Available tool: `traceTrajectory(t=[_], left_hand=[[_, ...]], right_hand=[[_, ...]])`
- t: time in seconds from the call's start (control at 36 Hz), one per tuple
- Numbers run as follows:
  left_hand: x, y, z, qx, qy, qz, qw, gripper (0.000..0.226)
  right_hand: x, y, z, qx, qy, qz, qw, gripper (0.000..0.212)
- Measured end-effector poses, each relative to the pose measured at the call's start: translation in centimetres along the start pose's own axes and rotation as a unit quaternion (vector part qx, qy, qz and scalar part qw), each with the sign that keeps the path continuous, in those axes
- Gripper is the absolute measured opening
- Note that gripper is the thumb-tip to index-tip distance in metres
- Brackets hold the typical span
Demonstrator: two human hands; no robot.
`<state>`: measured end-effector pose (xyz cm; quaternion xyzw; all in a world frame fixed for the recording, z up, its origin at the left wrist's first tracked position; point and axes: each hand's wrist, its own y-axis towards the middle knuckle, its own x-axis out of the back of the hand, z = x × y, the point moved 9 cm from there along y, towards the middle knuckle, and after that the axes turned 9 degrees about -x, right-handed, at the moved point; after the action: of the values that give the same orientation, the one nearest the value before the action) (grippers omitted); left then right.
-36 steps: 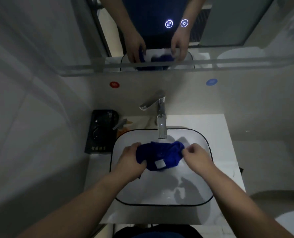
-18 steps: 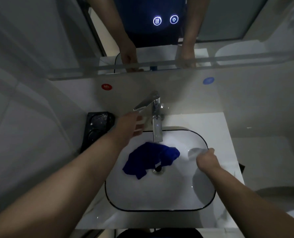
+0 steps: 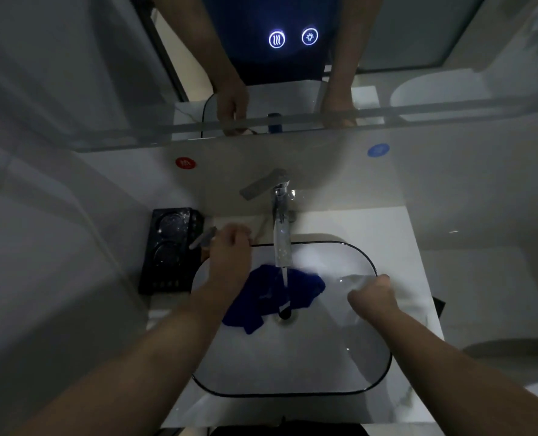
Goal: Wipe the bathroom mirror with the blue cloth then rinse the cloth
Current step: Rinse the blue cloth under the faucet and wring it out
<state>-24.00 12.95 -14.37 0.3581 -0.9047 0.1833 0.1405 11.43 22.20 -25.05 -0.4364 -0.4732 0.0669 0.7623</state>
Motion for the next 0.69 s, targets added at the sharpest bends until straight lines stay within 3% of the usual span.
traceTrajectory(t=[0.11,0.19,0.28,0.33,0.42,0.47,0.56,0.64,0.69], left_hand=[[-3.0,-1.9,8.2,0.032,0.28,0.15,0.948,0.03],[-5.6,-3.1,12.2,0.054,0.378,0.23,0.895,0.067],[-7.2,-3.3,12.9,0.066,0.424,0.235,0.872,0.089],[-8.2,-3.5,12.6,0.068,0.422,0.236,0.873,0.084],[-11.1,-3.9,13.3,0.072,0.353,0.318,0.877,0.061],[-13.0,-3.3,15.5,0.055,0.319,0.345,0.881,0.066],[-14.5,-2.3,16.3,0.018,0.288,0.344,0.894,0.084],[-12.5,-2.8,12.0,0.045,0.283,0.3,0.91,0.061],[-11.5,-2.8,12.2,0.094,0.244,0.268,0.928,0.053]], right_hand=[[-0.1,0.0,0.2,0.006,-0.023,-0.001,1.0,0.055],[-0.2,0.0,0.3,0.01,-0.043,0.004,0.999,0.051],[-0.5,0.4,0.3,0.006,-0.054,0.011,0.998,0.051],[-0.5,0.6,0.2,0.006,-0.053,0.015,0.998,0.051],[-0.8,0.8,0.0,0.001,-0.06,0.018,0.998,0.059],[-1.0,1.3,-0.2,-0.004,-0.059,0.015,0.998,0.067],[-1.4,1.8,-0.3,-0.009,-0.059,0.014,0.998,0.069],[-1.4,1.7,-0.4,-0.028,-0.053,0.026,0.998,0.073],[-1.0,1.0,-0.4,-0.022,-0.133,-0.004,0.991,0.088]])
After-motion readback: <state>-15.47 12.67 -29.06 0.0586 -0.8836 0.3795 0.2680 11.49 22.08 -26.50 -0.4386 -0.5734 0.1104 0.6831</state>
